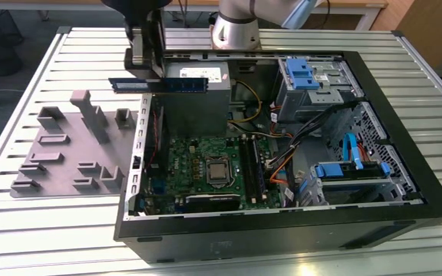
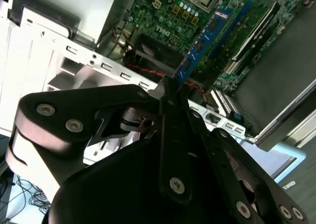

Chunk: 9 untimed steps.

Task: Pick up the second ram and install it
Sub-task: 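Pick up the second ram and move it above second insertion slot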

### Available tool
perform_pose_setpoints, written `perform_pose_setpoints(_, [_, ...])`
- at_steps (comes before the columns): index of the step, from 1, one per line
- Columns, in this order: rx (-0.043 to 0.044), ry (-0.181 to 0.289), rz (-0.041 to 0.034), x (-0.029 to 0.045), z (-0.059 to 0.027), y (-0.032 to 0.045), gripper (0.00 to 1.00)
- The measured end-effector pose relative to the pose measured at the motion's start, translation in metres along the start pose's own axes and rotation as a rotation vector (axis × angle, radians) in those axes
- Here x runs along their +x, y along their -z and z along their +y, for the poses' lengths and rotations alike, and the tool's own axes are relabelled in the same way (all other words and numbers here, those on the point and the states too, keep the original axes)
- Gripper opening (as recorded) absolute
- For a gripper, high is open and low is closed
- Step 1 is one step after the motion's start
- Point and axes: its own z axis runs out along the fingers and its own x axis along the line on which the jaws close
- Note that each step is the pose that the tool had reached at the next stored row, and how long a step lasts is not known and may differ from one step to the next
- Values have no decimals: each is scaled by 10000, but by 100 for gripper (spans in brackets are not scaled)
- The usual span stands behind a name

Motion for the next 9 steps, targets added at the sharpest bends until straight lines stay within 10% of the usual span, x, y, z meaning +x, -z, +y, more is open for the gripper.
perform_pose_setpoints(9, [0,0,-1,-10,-280,-1,14])
